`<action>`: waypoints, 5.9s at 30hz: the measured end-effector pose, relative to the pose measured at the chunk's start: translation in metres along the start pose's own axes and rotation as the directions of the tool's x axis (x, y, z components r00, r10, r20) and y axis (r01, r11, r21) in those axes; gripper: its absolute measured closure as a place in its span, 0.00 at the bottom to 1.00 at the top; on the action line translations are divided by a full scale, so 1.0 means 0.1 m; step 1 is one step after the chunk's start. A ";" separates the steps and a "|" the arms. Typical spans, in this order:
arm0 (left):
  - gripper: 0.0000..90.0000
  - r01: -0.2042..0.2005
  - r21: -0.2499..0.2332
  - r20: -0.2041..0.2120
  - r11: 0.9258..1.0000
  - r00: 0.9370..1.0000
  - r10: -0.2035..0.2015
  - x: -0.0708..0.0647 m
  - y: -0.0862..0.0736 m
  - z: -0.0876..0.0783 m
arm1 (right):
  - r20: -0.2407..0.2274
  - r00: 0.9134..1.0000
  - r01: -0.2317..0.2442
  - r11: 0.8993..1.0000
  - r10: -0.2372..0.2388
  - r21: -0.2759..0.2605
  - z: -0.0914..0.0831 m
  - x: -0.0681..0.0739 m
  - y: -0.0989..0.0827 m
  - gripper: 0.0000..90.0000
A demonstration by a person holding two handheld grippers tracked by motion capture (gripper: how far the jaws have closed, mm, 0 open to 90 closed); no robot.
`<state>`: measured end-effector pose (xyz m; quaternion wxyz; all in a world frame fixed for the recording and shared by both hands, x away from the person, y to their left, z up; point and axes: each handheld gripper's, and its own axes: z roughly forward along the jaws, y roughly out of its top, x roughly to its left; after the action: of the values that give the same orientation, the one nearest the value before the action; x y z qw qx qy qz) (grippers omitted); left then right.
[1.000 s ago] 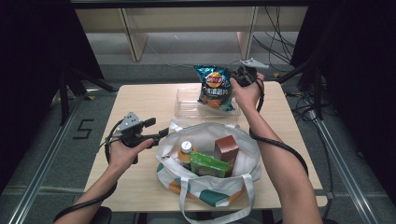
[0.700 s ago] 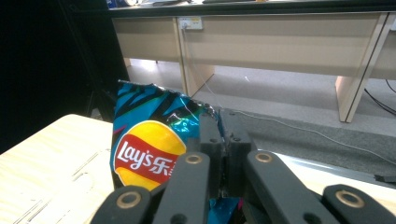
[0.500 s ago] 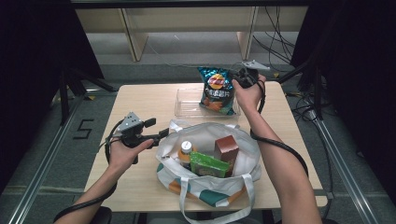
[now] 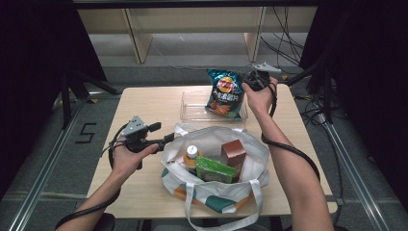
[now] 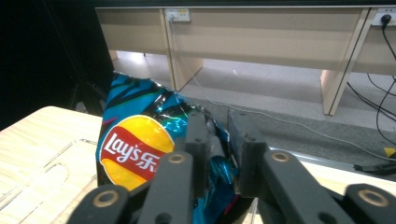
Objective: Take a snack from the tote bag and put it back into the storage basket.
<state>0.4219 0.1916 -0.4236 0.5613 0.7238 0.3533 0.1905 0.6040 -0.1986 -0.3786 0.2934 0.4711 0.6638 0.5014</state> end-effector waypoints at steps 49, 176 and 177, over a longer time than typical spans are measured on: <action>0.29 -0.004 -0.010 0.000 1.000 1.000 0.004 -0.03 0.02 -0.01 | -0.078 0.997 0.018 1.000 -0.019 -0.021 -0.94 0.23 -0.05 0.43; 0.30 -0.023 -0.004 0.016 1.000 1.000 0.023 -0.10 0.04 0.01 | -0.290 0.950 0.144 0.987 -0.119 0.065 -1.99 1.34 -1.04 0.31; 0.30 -0.027 -0.004 0.016 1.000 1.000 0.027 -0.10 0.04 0.01 | -0.288 0.949 0.151 0.986 -0.124 0.072 -2.01 1.34 -1.04 0.34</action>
<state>0.4176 0.1833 -0.4192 0.5626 0.7290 0.3388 0.1929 0.3451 -0.1594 -0.4002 0.2077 0.3603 0.7526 0.5105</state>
